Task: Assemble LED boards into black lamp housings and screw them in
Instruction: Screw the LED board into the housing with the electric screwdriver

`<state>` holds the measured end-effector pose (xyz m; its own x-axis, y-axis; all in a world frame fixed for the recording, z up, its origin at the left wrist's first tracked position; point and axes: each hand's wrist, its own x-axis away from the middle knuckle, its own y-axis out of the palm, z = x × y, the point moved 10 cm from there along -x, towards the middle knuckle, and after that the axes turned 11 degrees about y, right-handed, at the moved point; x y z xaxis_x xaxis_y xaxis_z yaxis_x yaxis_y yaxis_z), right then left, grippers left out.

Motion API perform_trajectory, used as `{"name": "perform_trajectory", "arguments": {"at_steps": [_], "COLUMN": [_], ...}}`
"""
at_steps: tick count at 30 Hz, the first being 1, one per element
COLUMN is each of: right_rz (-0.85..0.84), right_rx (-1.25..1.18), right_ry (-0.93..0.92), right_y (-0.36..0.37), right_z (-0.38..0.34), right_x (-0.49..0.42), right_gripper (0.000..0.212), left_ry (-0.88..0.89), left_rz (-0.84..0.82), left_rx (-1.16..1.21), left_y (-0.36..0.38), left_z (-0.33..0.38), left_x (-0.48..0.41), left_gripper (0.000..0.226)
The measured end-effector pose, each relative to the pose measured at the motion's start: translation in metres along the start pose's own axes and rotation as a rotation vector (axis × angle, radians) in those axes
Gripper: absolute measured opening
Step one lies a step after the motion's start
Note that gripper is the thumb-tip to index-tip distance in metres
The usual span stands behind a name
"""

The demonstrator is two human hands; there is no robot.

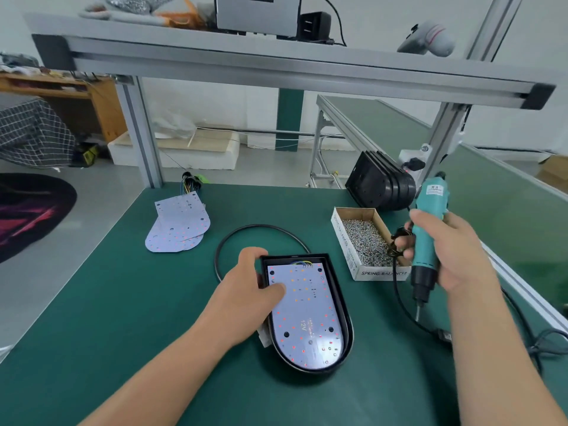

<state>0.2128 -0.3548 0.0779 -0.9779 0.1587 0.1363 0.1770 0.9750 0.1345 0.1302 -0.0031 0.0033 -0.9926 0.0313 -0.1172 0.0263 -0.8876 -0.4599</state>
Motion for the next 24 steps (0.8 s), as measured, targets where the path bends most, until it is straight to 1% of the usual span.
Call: {"name": "perform_trajectory", "arguments": {"at_steps": [2, 5, 7, 9, 11, 18, 19, 21, 22, 23, 24], "right_rz": [0.077, 0.176, 0.237, 0.283, 0.294, 0.326, 0.345, 0.404, 0.418, 0.392, 0.324], "right_rx": [0.114, 0.386, 0.611, 0.845, 0.995, 1.163, 1.197, 1.19, 1.117, 1.017, 0.914], "right_ry": [0.045, 0.09, 0.089, 0.045, 0.033, 0.099, 0.065, -0.103, -0.205, -0.29, -0.331], "right_y": [-0.032, -0.062, -0.066, -0.059, -0.052, -0.049, -0.045, -0.031, -0.019, -0.003, 0.014], "right_z": [0.009, 0.024, 0.028, 0.024, 0.022, 0.02, 0.015, -0.005, -0.017, -0.026, -0.032], "right_x": [-0.011, -0.023, -0.026, -0.024, -0.021, -0.014, -0.012, -0.001, 0.01, 0.024, 0.036], "right_gripper": [0.022, 0.026, 0.029, 0.026, 0.025, 0.031, 0.035, 0.043, 0.04, 0.031, 0.018], "left_ry": [0.006, 0.014, 0.02, 0.014, 0.013, 0.044, 0.044, 0.047, 0.048, 0.052, 0.059], "left_rz": [0.028, 0.047, 0.049, 0.055, 0.046, 0.044, 0.043, 0.041, 0.046, 0.055, 0.069], "left_rx": [0.004, -0.011, -0.034, -0.039, -0.041, -0.08, -0.084, -0.089, -0.095, -0.106, -0.12], "left_y": [-0.004, -0.007, -0.007, -0.009, -0.01, -0.013, -0.013, -0.015, -0.016, -0.018, -0.021], "left_z": [0.0, 0.001, 0.002, 0.002, 0.002, 0.005, 0.005, 0.006, 0.007, 0.007, 0.008], "left_x": [-0.001, -0.001, -0.001, -0.001, 0.0, 0.0, 0.001, 0.001, 0.001, 0.001, 0.0], "left_gripper": [0.05, 0.052, 0.055, 0.057, 0.059, 0.072, 0.073, 0.073, 0.071, 0.068, 0.063]}}
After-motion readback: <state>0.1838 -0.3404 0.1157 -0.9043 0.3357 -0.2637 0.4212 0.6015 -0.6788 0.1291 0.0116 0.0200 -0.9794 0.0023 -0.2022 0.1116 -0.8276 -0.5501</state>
